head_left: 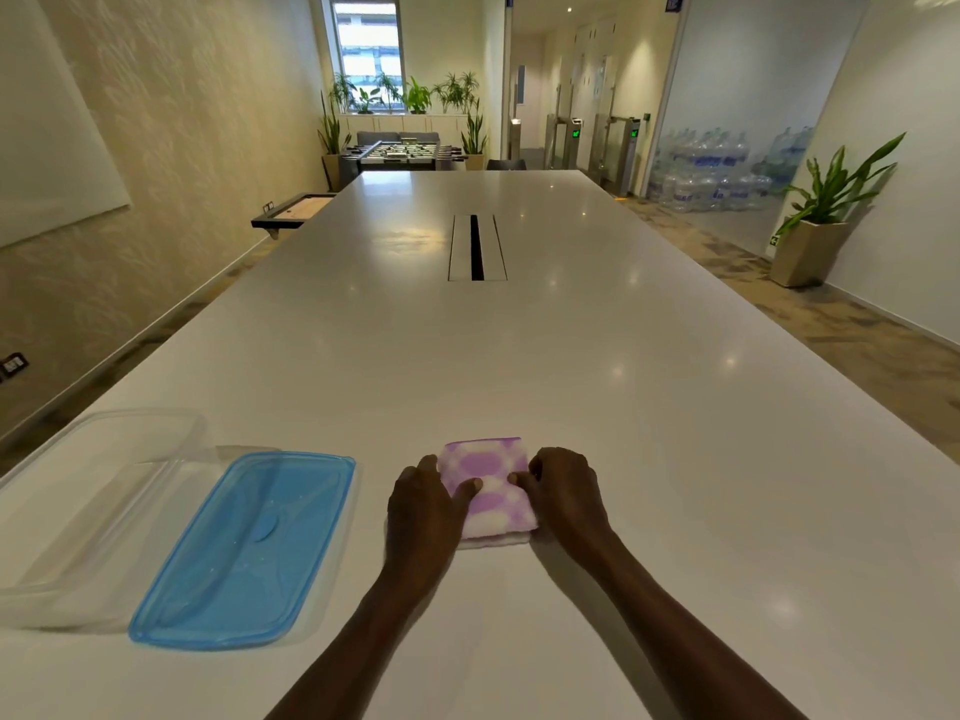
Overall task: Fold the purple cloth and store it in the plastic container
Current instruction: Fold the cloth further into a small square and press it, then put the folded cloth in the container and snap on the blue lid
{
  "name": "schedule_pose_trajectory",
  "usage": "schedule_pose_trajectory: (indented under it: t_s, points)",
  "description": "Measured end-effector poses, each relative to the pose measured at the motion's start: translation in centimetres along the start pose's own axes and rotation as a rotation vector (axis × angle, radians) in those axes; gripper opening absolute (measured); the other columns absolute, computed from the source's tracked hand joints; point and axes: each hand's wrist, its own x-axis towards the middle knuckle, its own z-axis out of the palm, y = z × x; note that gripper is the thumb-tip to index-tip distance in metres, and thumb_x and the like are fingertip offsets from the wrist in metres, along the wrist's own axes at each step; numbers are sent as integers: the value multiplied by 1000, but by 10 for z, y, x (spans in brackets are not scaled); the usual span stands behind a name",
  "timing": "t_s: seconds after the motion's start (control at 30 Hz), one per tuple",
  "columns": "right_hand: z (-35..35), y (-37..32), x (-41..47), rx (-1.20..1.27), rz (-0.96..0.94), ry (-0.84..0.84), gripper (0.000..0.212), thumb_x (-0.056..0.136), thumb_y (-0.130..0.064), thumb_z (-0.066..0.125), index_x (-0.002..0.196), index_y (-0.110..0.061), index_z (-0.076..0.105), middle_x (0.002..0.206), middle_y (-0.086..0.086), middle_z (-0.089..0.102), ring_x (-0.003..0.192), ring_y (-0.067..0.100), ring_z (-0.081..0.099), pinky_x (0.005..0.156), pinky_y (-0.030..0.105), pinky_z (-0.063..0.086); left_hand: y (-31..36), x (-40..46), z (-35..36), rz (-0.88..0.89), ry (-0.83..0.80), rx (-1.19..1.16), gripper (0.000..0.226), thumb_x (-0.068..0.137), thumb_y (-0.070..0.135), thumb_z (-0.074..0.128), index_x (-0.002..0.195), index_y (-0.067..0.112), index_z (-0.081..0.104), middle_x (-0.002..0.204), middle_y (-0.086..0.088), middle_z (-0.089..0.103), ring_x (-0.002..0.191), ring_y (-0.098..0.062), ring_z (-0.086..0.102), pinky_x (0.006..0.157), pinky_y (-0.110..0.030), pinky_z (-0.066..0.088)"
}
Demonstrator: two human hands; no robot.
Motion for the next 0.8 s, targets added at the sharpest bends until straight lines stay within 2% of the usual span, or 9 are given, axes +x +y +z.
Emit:
schedule_pose_trajectory:
  t_s: [0.13,0.27,0.37,0.5,0.6,0.67,0.8]
  points:
    - [-3,-1,6,29,25,-60,34,85,-35,67,67,-8,59,64,1,57,64,24,53,59,31,37,3,8,-4,-113,-68,-65,67,79,54,68,119,1,56,112,-14,69,107,-30,63,81,-31,46]
    - [-11,2,10,125,93,-108,37,85,-34,66,60,-8,57,57,3,54,60,22,51,53,30,33,5,13,-6,-172,-195,-320,51,77,48,73,109,8,67,97,-5,73,83,-20,67,64,-27,50]
    - [-13,1,8,218,114,-118,33,87,-35,64,64,-10,62,63,1,62,65,20,57,56,29,39,8,13,-7,-210,-236,-490,48,82,42,71,116,10,61,93,2,67,76,-9,64,54,-21,47]
    - [-14,-5,2,403,145,-111,30,84,-41,69,93,-13,67,89,1,71,82,19,68,70,33,54,9,11,-13,-254,-290,-629,46,88,39,65,123,12,51,93,5,63,80,-11,65,50,-19,52]
    - [-20,-15,-4,641,219,-184,47,79,-43,75,113,-17,57,99,5,72,85,18,71,66,31,58,6,12,-20,-245,-291,-684,47,88,40,64,125,13,52,108,-6,67,91,-22,68,70,-36,61]
    - [-23,-21,-6,810,251,-268,53,79,-34,78,122,-14,54,103,9,74,87,22,74,73,36,61,4,14,-28,-235,-282,-702,47,89,43,62,126,16,54,113,-7,67,95,-24,68,75,-40,60]
    - [-25,-37,-11,1036,264,-390,39,82,-19,76,115,-1,65,102,17,75,92,33,73,78,38,61,-3,21,-48,-173,-241,-709,44,88,47,62,120,17,61,110,-7,70,96,-24,69,86,-47,58]
